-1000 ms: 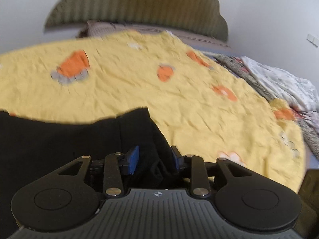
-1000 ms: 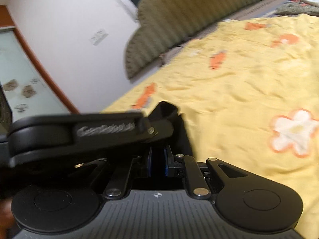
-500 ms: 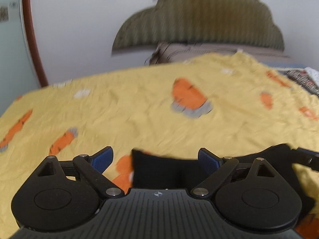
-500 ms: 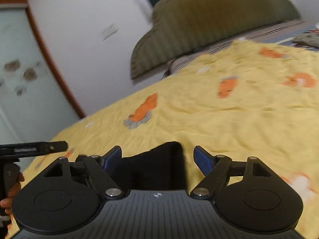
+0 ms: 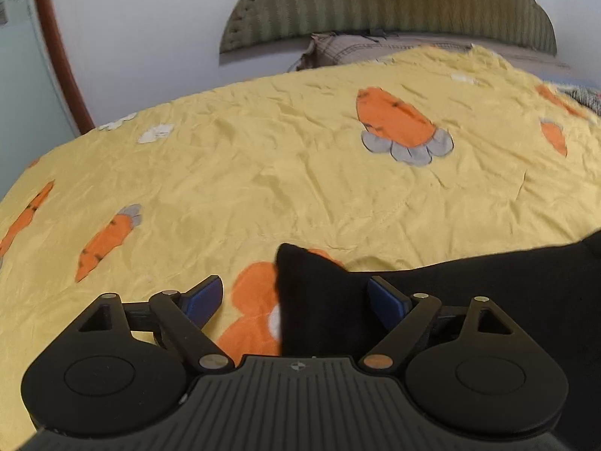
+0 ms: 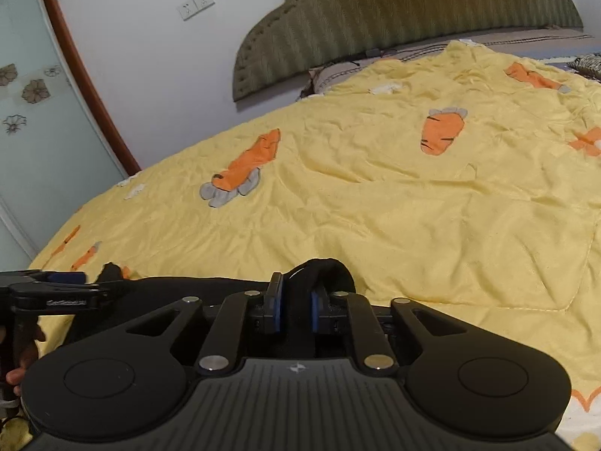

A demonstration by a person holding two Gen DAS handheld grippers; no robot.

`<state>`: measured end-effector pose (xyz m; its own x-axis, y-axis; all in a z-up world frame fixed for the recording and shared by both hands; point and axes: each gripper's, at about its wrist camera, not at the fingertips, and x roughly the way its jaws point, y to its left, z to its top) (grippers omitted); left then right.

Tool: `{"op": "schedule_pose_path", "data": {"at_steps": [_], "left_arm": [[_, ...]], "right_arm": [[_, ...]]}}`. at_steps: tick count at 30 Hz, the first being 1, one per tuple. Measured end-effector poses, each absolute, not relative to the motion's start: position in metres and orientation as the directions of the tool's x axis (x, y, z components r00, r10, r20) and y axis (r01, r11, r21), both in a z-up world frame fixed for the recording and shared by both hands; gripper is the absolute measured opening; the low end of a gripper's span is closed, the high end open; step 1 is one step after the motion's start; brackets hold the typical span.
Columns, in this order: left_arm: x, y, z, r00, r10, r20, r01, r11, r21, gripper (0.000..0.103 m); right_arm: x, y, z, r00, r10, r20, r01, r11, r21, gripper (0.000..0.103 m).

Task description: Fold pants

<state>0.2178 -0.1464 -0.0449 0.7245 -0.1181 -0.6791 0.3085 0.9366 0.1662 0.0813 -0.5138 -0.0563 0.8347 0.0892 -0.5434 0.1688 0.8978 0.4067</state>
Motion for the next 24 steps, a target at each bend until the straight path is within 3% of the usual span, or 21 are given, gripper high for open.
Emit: {"op": "schedule_pose_path", "data": {"at_steps": [1,3,5,8,11,13,16,20,22,24], "left_arm": [[0.211,-0.141,-0.038,0.735,-0.123,-0.667,0.305,0.938,0.163,0.086],[0.197,-0.134,-0.027,0.757,-0.129,-0.640,0.307,0.936,0.175,0.087],[0.185,-0.134,-0.021,0.770,-0.136,-0.623,0.321,0.927,0.193,0.089],[0.183,-0.148,-0.033,0.748,-0.138,-0.649,0.375,0.895,0.241,0.090],[0.185,-0.159,-0.051,0.760,-0.069,-0.646,0.375,0.859,0.349,0.089],[0.178,-0.153,-0.043,0.771,-0.059,-0.634,0.358,0.863,0.356,0.087],[0.154,-0.136,-0.024,0.783,-0.096,-0.614,0.380,0.856,0.351,0.090],[0.118,-0.119,-0.024,0.745,-0.164,-0.647,0.459,0.829,0.319,0.093],[0.103,-0.116,-0.042,0.734,-0.130,-0.667,0.489,0.783,0.386,0.092],[0.089,-0.108,-0.053,0.789,-0.076,-0.610,0.448,0.751,0.486,0.092]], "right_arm": [[0.072,-0.512,-0.050,0.839,0.042,-0.542,0.200,0.903,0.380,0.031],[0.052,-0.501,-0.035,0.847,-0.085,-0.525,0.257,0.930,0.263,0.038],[0.035,-0.484,-0.023,0.862,-0.060,-0.503,0.198,0.954,0.225,0.038],[0.026,-0.456,-0.026,0.841,0.143,-0.521,-0.001,0.965,0.264,0.036],[0.030,-0.439,-0.046,0.798,0.012,-0.602,0.026,0.998,0.054,0.035],[0.024,-0.451,-0.044,0.805,0.001,-0.594,0.082,0.990,0.113,0.038],[0.007,-0.445,-0.029,0.829,-0.067,-0.555,0.121,0.991,0.061,0.040],[-0.001,-0.430,-0.041,0.816,0.032,-0.577,0.016,0.997,0.079,0.039],[0.001,-0.428,-0.054,0.803,-0.073,-0.592,0.078,0.997,-0.017,0.042],[-0.001,-0.426,-0.046,0.804,-0.122,-0.581,0.138,0.990,-0.018,0.052]]}}
